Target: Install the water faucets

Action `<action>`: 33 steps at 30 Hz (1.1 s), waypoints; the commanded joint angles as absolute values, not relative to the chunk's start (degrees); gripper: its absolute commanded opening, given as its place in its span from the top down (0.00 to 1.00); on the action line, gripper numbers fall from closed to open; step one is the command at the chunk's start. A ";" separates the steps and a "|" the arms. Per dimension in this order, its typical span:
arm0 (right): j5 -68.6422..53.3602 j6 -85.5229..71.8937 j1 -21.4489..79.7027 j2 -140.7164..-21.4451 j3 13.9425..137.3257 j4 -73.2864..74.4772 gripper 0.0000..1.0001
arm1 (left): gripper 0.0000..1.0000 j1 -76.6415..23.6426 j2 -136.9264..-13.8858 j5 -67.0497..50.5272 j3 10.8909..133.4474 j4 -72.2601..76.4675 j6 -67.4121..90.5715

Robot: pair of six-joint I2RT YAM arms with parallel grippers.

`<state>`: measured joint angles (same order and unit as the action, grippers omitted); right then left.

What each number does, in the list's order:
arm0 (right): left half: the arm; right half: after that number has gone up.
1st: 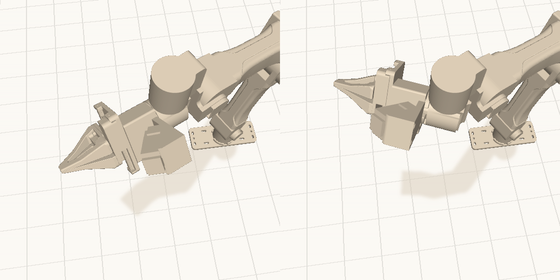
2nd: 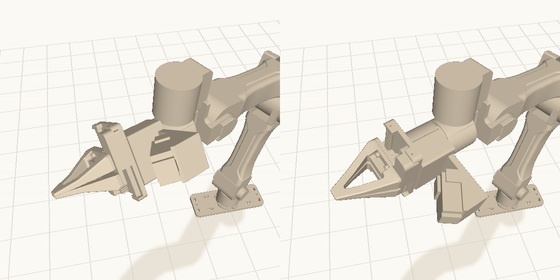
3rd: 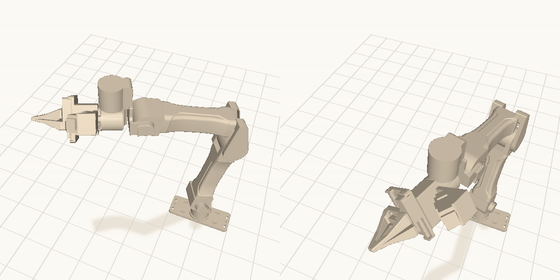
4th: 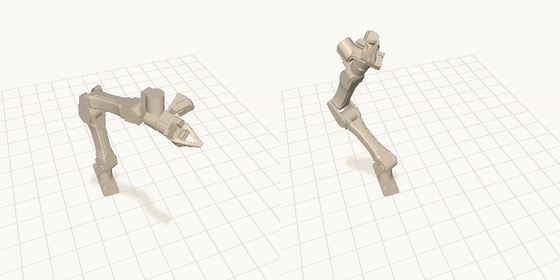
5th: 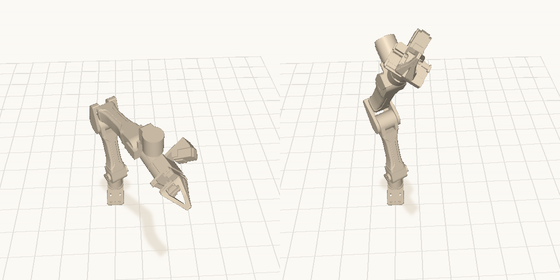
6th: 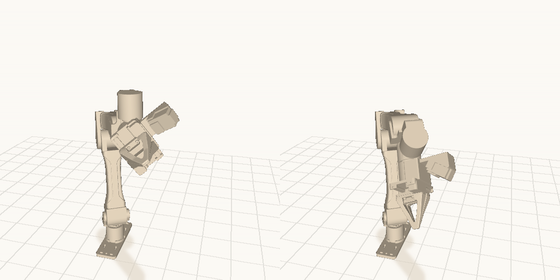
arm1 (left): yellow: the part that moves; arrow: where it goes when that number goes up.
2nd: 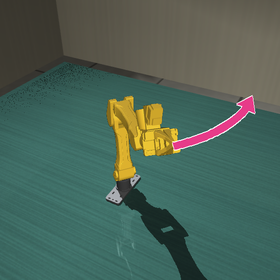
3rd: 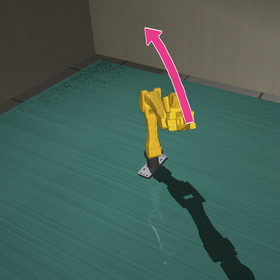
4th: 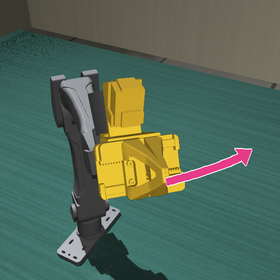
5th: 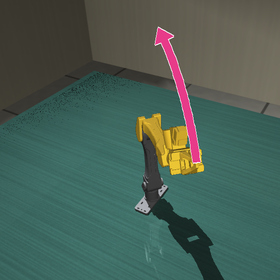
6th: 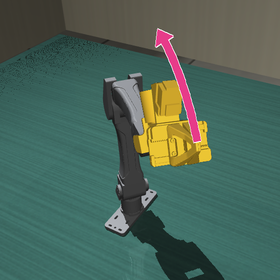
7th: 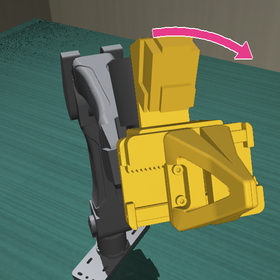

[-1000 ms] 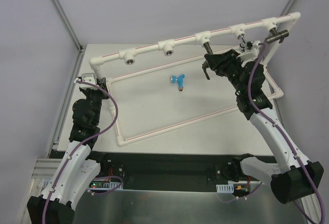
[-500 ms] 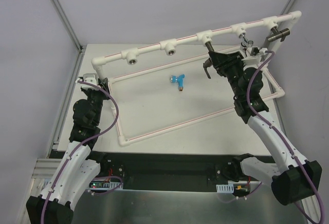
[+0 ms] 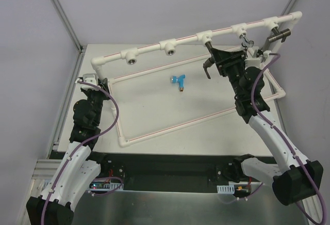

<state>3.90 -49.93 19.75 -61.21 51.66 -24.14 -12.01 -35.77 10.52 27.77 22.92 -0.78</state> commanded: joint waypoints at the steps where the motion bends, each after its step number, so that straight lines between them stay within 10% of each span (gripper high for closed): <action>1: 0.53 -44.59 20.04 -59.42 58.34 -16.89 0.47 | 1.00 -12.92 -35.07 6.77 28.56 25.31 1.32; 8: 2.02 -20.68 19.95 -56.78 68.89 -0.27 0.11 | 1.00 -12.92 -35.07 6.77 28.48 25.40 1.32; 19: -5.89 37.34 23.54 -62.04 92.97 32.90 0.08 | 1.00 -12.92 -35.16 6.68 28.56 25.40 1.41; 33: 36.03 88.85 46.84 -68.90 91.50 42.45 0.04 | 1.00 -12.92 -34.81 7.21 28.65 25.22 0.70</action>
<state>23.49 73.12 44.75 -68.20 92.20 41.67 -12.03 -35.57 10.61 27.77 22.74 -0.80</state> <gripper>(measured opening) 0.961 0.242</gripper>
